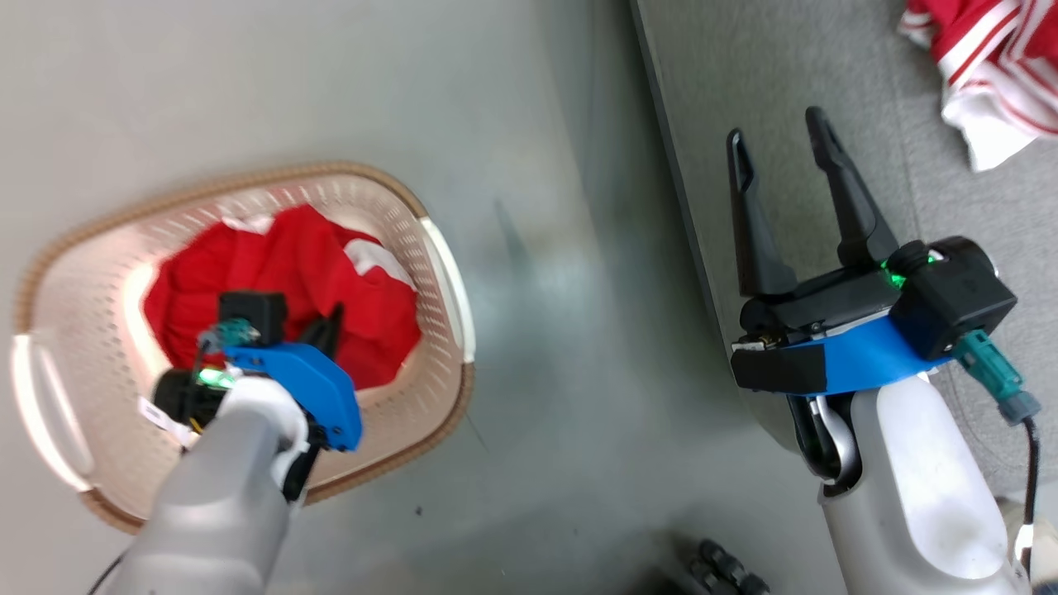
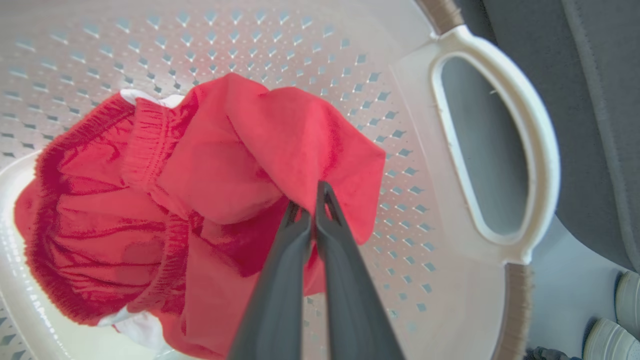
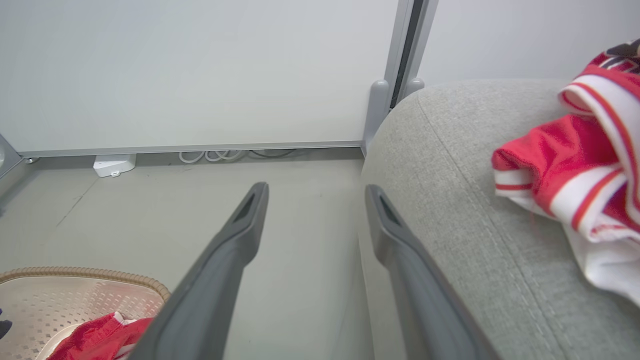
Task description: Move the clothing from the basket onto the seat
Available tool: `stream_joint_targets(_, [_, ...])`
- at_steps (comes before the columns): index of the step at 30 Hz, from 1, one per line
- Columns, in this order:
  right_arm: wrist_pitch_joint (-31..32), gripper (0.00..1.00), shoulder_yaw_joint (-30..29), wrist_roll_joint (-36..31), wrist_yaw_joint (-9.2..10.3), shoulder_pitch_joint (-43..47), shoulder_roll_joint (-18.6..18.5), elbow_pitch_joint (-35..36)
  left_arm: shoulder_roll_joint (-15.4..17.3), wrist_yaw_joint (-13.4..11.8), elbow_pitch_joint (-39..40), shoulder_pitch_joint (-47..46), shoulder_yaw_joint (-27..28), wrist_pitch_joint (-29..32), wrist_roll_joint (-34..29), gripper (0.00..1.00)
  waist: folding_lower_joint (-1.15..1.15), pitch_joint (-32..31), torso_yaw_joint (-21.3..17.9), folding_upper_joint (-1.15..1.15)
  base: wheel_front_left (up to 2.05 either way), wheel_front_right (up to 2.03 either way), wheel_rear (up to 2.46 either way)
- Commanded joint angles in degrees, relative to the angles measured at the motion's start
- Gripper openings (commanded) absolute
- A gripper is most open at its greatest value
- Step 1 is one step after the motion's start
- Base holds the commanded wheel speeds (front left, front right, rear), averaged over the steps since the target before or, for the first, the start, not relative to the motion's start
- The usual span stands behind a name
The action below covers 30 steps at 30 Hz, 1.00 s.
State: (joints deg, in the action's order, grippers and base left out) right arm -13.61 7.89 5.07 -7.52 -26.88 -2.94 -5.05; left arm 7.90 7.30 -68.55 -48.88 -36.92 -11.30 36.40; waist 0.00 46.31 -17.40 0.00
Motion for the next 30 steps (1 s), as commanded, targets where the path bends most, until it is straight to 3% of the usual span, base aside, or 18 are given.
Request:
stream_joint_targets(1, [0.26, 1.00, -0.10, -0.61, 0.06, 0.98, 0.10, -0.76, -0.74, 0.22, 0.94, 1.54, -0.91, -0.70, 0.67, 0.00, 0.00, -6.62, 3.31, 0.00, 0.00, 0.00, 0.00])
stream_joint_targets(18, [6.36, 1.00, -0.60, -3.91, 0.06, 11.27, -0.64, -5.56, -3.28, 0.22, 13.26, 10.78, -13.68, -3.86, 5.80, 0.00, 0.00, -34.61, 13.82, 0.00, 0.00, 0.00, 0.00])
stream_joint_targets(30, [8.32, 1.00, 1.50, -2.13, 0.06, 16.82, -0.62, -8.28, -2.96, 0.22, 19.15, 7.10, -19.42, -3.96, 8.16, 0.00, 0.00, -45.41, 17.43, 0.00, 0.00, 0.00, 0.00])
